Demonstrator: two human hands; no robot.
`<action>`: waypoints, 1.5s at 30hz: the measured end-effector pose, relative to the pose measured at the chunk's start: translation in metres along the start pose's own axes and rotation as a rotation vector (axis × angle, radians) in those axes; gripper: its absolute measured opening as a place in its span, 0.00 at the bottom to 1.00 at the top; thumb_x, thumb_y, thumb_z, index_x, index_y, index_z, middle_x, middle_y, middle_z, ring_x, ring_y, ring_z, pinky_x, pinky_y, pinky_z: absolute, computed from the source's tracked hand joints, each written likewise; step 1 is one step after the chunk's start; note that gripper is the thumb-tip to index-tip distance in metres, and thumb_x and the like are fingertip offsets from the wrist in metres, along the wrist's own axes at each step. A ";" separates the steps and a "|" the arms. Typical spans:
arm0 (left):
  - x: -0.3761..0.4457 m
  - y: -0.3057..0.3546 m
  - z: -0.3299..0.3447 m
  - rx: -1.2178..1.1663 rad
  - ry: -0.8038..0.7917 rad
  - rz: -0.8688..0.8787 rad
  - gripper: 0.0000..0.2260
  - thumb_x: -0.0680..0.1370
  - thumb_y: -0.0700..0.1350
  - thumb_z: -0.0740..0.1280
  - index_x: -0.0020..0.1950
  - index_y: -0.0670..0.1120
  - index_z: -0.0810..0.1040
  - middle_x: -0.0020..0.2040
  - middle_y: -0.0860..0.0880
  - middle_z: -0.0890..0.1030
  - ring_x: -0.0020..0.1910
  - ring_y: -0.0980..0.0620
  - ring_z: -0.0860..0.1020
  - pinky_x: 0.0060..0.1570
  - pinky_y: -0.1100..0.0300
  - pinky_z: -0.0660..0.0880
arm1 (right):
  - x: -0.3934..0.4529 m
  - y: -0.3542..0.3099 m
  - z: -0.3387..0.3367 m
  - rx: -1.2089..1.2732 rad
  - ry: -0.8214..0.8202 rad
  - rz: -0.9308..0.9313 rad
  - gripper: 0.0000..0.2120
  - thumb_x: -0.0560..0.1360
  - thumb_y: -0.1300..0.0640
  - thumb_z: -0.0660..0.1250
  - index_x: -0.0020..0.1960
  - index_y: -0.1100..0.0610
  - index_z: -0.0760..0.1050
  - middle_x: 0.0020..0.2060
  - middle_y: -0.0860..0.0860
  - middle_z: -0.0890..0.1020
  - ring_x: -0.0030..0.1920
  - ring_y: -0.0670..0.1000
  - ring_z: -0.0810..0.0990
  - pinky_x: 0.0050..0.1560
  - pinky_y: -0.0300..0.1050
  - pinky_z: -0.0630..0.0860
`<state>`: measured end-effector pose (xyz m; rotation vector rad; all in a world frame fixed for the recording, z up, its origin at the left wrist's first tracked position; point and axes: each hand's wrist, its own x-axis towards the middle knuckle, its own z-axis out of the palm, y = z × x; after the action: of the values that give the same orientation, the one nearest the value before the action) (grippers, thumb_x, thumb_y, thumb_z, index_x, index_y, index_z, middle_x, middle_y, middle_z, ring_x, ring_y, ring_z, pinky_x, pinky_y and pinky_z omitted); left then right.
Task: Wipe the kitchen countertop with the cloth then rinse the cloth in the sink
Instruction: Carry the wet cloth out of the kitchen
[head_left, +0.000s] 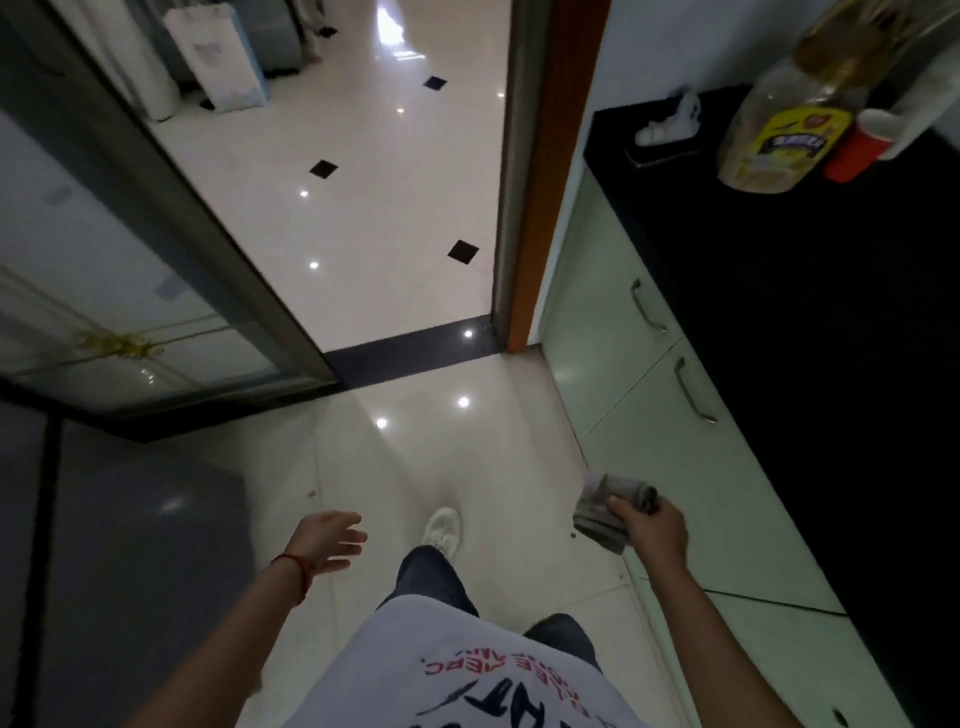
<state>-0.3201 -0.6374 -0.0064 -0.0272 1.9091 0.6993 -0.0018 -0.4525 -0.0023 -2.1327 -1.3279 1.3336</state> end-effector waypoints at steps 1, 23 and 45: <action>0.008 0.026 0.000 0.056 -0.029 0.030 0.10 0.78 0.43 0.62 0.55 0.39 0.76 0.44 0.42 0.80 0.44 0.44 0.77 0.40 0.57 0.73 | 0.003 -0.004 0.003 0.008 0.020 0.030 0.16 0.69 0.59 0.72 0.53 0.65 0.78 0.52 0.63 0.82 0.52 0.60 0.79 0.47 0.42 0.69; 0.002 0.356 0.316 0.685 -0.725 0.548 0.07 0.80 0.42 0.59 0.47 0.45 0.75 0.41 0.48 0.79 0.40 0.52 0.77 0.42 0.60 0.73 | 0.042 -0.063 -0.108 0.604 0.449 0.188 0.06 0.68 0.64 0.72 0.42 0.57 0.77 0.38 0.55 0.80 0.39 0.53 0.79 0.39 0.45 0.74; 0.051 0.487 0.514 1.748 -0.551 1.658 0.24 0.79 0.53 0.55 0.74 0.49 0.57 0.77 0.46 0.55 0.76 0.47 0.53 0.74 0.48 0.56 | 0.286 -0.195 -0.253 0.665 0.869 0.189 0.15 0.70 0.59 0.70 0.56 0.55 0.74 0.46 0.45 0.77 0.49 0.46 0.77 0.42 0.35 0.72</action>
<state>-0.0734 0.0268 0.0306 2.6096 1.0102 -0.2885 0.1411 -0.0618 0.0994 -1.9665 -0.2849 0.5959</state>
